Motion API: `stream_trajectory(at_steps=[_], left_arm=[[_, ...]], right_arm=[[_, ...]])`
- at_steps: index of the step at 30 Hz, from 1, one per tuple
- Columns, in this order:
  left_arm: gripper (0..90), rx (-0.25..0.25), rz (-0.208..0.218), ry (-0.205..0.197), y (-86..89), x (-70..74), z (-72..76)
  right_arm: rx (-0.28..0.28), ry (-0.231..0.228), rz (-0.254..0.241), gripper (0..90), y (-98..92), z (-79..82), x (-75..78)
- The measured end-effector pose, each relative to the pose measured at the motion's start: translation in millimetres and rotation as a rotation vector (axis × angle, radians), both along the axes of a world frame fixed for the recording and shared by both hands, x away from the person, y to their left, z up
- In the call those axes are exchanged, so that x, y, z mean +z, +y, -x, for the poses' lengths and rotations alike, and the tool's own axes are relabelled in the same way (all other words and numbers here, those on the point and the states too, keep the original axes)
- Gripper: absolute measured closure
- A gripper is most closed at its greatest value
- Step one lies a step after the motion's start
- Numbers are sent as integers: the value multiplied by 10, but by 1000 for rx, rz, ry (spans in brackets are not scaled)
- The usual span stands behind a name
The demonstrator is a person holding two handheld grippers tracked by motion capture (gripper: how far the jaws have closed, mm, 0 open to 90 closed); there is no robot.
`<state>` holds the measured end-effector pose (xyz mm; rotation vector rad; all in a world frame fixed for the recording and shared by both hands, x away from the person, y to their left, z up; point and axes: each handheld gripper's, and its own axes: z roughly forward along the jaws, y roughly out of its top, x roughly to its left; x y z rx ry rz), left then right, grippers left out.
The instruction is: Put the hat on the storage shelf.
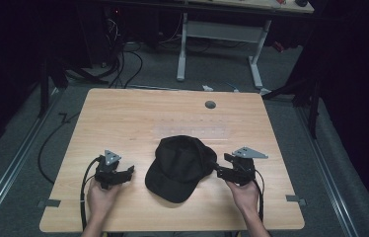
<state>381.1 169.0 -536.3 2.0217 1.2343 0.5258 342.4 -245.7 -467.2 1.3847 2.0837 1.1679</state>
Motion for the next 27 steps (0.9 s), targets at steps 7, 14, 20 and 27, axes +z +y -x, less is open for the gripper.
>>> stream_trajectory(at_steps=[7,14,20,27], left_arm=[[295,-6,3,-3,-3,0,3],[307,-7,4,-4,-3,1,1],[308,-6,4,-4,-5,0,-2],[308,-6,4,-5,-5,0,-3]], right_arm=[[23,1,-5,354,68,-103,58],[31,-14,-24,323,129,-203,150],[54,3,-13,307,220,-336,182],[66,18,3,304,323,-451,157]])
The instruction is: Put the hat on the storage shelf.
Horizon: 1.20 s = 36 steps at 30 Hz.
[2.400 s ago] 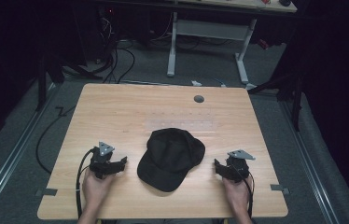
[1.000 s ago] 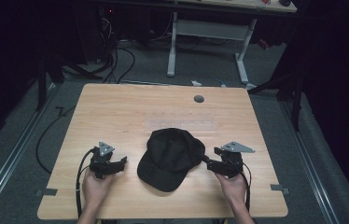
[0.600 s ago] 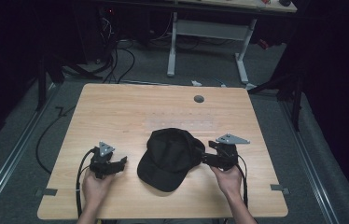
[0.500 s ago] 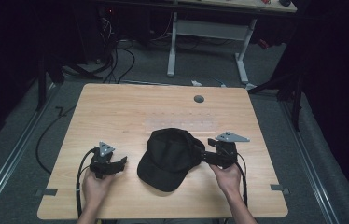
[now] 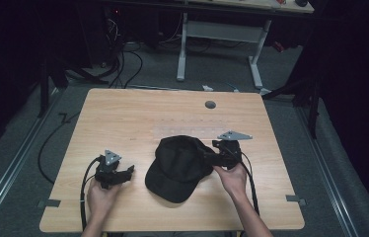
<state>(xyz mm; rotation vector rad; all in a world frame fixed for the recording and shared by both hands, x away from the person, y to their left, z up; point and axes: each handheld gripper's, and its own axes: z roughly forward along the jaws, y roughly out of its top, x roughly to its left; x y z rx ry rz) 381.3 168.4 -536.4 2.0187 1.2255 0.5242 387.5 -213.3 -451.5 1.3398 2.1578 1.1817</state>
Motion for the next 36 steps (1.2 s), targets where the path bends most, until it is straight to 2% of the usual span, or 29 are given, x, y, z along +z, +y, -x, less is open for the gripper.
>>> stream_trajectory(at_steps=[5,10,18,21,22,23,26,32,36], left_arm=[[307,-1,0,1,0,1,0],[299,-4,-3,2,-1,1,1],[295,-5,-3,3,-2,1,1],[295,-5,-3,3,-2,1,1],[295,-5,-3,3,-2,1,1],[295,-5,-3,3,-2,1,1],[295,-5,-3,3,-2,1,1],[295,-5,-3,3,-2,1,1],[295,-5,-4,3,-2,1,1]], right_arm=[[11,11,22,299,76,-95,-28],[-4,27,9,304,106,-168,-71],[0,60,25,347,161,-258,-146],[-4,79,33,404,181,-287,-182],[0,86,25,462,183,-299,-200],[0,86,25,462,183,-299,-200],[12,98,17,554,190,-301,-207],[42,94,30,733,206,-293,-217],[60,88,23,803,192,-286,-219]])
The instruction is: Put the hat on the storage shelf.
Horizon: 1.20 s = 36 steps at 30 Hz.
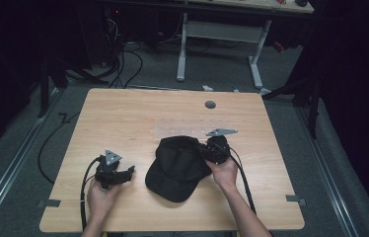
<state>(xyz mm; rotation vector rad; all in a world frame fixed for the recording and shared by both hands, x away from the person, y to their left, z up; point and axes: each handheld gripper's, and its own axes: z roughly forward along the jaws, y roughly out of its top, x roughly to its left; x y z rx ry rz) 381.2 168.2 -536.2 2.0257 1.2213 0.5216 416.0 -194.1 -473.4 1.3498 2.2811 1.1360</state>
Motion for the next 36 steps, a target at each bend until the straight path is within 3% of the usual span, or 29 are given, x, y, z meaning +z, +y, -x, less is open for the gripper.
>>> stream_trajectory(at_steps=[9,24,31,36], left_arm=[[291,-1,-1,0,-1,0,0],[296,-5,4,3,-3,1,-2],[283,-14,51,29,12,18,1],[279,-58,80,56,-14,52,30]], right_arm=[[20,-8,-34,838,-67,46,31],[39,-60,-82,842,-248,219,264],[48,-87,-100,842,-338,326,359],[60,-108,-109,841,-399,404,421]])
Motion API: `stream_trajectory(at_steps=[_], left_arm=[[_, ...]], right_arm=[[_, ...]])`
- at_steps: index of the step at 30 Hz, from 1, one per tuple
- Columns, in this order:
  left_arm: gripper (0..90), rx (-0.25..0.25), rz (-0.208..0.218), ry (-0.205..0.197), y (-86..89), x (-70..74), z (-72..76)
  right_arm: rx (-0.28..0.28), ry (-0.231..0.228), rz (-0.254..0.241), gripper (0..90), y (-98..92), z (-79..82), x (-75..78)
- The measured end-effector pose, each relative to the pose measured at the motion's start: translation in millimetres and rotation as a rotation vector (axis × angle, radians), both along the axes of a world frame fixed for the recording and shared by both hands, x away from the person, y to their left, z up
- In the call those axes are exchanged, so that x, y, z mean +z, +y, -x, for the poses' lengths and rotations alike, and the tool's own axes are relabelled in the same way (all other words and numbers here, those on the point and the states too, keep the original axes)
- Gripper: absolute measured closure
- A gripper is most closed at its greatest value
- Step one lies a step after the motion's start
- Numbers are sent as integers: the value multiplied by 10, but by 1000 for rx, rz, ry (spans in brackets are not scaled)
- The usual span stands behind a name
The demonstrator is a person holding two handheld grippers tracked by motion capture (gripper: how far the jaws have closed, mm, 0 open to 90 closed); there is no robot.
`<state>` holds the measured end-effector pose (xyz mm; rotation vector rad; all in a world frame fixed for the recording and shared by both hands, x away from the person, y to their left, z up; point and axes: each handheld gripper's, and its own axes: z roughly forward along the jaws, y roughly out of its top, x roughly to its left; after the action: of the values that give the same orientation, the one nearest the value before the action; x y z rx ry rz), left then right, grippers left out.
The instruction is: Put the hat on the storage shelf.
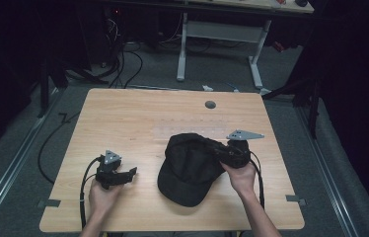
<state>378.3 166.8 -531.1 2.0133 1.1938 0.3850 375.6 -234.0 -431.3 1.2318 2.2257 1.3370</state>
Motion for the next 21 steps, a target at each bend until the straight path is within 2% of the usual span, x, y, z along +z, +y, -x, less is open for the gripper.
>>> stream_trajectory(at_steps=[6,11,21], left_arm=[[268,-102,72,-14,-94,158,91],[247,-197,126,-3,-198,276,128],[224,-324,172,33,-364,376,153]], right_arm=[[8,-23,-1,841,-46,88,53],[23,-41,-6,841,-53,132,81],[45,-60,-11,841,-45,168,105]])
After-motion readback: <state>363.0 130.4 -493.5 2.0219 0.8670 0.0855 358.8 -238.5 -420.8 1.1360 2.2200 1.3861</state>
